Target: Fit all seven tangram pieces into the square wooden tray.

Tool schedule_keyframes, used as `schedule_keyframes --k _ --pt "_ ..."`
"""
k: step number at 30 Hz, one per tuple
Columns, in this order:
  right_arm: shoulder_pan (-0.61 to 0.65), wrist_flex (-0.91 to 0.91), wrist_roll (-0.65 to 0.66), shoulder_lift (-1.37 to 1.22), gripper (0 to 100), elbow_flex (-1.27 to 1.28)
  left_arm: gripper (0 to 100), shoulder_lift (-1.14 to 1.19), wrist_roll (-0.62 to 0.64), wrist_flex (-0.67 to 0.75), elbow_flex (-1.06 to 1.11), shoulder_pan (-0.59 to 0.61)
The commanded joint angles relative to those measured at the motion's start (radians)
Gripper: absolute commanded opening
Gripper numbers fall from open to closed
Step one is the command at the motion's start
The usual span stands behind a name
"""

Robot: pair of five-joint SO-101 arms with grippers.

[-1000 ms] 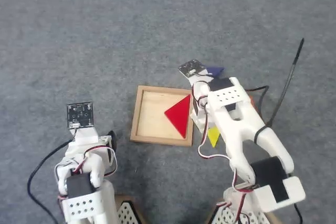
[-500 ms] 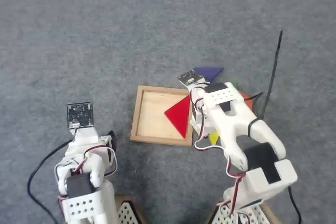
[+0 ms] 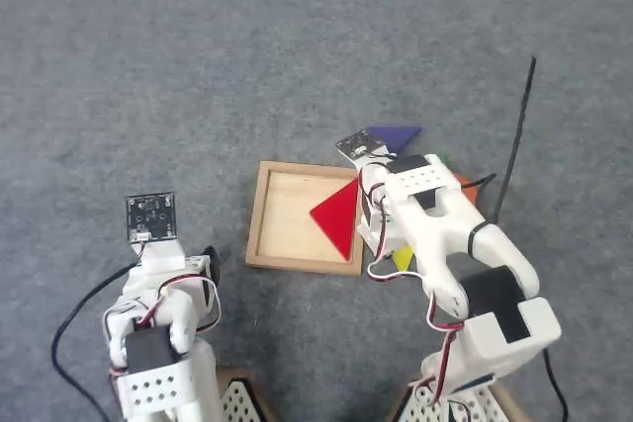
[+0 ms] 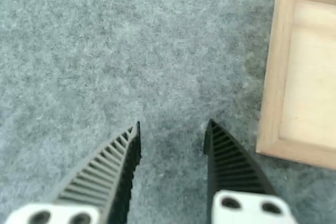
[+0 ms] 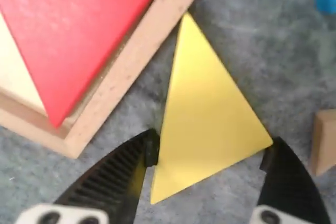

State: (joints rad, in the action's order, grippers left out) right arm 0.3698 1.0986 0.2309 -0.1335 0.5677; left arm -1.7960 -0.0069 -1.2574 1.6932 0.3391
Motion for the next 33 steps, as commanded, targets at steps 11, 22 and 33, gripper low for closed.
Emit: schedule_keyframes --k 11,22,33 --pt "-0.021 -0.104 0.009 -0.008 33.3 -0.031 19 -0.020 -0.005 -0.003 -0.010 -0.002" --pt "-0.021 -0.145 0.014 -0.008 33.3 -0.034 19 -0.020 -0.005 -0.003 -0.010 -0.002" --pt "-0.050 -0.203 0.054 -0.018 33.3 -0.074 19 -0.020 -0.005 -0.003 -0.010 -0.002"
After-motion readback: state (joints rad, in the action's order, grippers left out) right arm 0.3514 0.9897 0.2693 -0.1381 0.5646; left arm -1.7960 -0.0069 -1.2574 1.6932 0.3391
